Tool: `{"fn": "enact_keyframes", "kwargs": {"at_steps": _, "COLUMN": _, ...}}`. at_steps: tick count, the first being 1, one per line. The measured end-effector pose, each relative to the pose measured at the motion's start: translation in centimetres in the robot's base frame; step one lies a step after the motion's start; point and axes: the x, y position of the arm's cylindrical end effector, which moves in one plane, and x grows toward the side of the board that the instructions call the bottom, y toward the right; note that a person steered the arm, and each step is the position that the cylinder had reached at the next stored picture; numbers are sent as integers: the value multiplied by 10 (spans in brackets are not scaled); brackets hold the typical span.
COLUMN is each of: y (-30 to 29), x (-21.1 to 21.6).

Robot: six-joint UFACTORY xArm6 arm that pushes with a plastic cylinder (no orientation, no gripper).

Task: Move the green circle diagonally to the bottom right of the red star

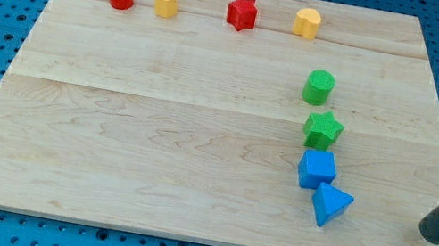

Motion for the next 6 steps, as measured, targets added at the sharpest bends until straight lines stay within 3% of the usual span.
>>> {"fn": "enact_keyframes", "kwargs": {"at_steps": 2, "y": -34, "x": -147}}
{"fn": "enact_keyframes", "kwargs": {"at_steps": 3, "y": -78, "x": -182}}
{"fn": "enact_keyframes", "kwargs": {"at_steps": 6, "y": -147, "x": -204}}
